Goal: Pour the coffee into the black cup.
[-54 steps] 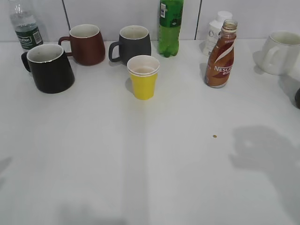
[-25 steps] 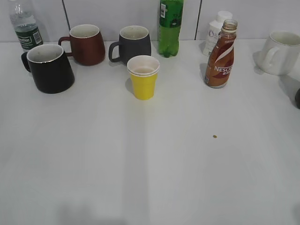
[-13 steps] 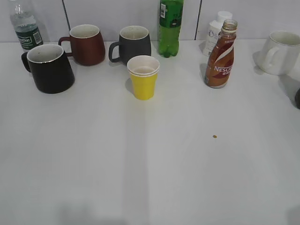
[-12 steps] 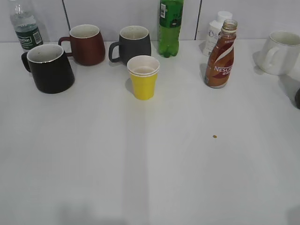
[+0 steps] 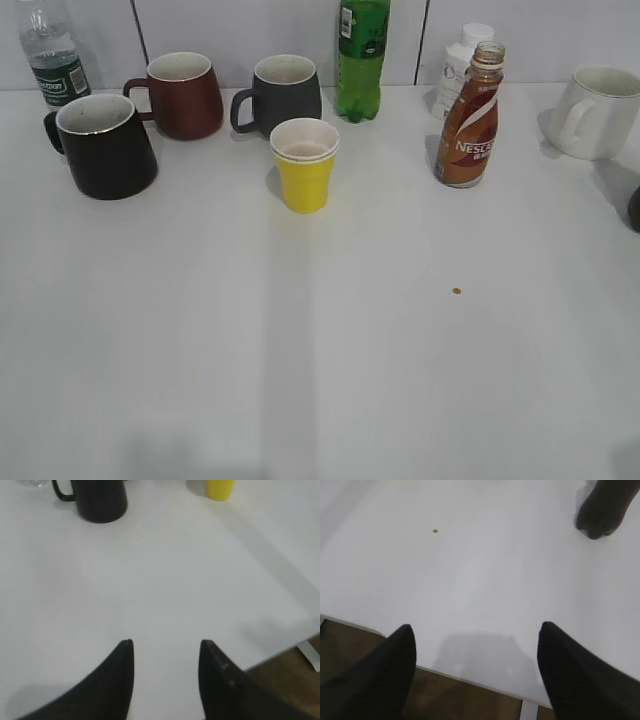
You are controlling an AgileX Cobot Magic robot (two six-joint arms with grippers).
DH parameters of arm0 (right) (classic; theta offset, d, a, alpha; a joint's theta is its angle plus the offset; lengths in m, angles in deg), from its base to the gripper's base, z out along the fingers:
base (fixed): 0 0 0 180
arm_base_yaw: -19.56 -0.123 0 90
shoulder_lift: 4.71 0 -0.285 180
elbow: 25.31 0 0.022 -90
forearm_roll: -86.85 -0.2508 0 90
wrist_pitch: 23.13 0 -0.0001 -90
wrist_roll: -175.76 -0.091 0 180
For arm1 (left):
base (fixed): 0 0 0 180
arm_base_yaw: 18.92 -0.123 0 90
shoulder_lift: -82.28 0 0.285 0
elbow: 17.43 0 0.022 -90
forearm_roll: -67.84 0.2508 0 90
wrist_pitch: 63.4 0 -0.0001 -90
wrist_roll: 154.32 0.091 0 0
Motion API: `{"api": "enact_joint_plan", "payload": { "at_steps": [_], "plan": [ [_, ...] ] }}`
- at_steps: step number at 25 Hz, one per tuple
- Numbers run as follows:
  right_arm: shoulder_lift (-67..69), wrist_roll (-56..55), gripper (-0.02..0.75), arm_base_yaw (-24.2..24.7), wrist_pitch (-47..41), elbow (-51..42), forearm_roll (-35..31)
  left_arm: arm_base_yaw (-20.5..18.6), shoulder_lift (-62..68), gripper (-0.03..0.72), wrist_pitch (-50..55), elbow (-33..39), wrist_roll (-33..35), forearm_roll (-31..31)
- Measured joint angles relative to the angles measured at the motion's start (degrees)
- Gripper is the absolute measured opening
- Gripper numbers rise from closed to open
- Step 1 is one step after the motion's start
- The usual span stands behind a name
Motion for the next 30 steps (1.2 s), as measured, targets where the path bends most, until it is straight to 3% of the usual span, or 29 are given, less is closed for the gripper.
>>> {"api": "enact_joint_plan", "payload": {
  "at_steps": [3, 10, 14, 30],
  "plan": [
    [-0.02, 0.00, 0.589, 2.47, 0.02, 0.00, -0.06, -4.16, 0.00, 0.302, 0.00, 0.00, 0.00, 0.00],
    [-0.02, 0.00, 0.589, 13.53, 0.14, 0.00, -0.06, -13.53, 0.00, 0.289, 0.00, 0.00, 0.00, 0.00],
    [-0.49, 0.00, 0.589, 17.57, 0.20, 0.00, -0.06, -16.84, 0.00, 0.288, 0.00, 0.00, 0.00, 0.00],
    [-6.55, 0.00, 0.589, 18.20, 0.48, 0.00, -0.06, -21.70, -5.63, 0.239, -0.03, 0.00, 0.00, 0.04]
  ]
}}
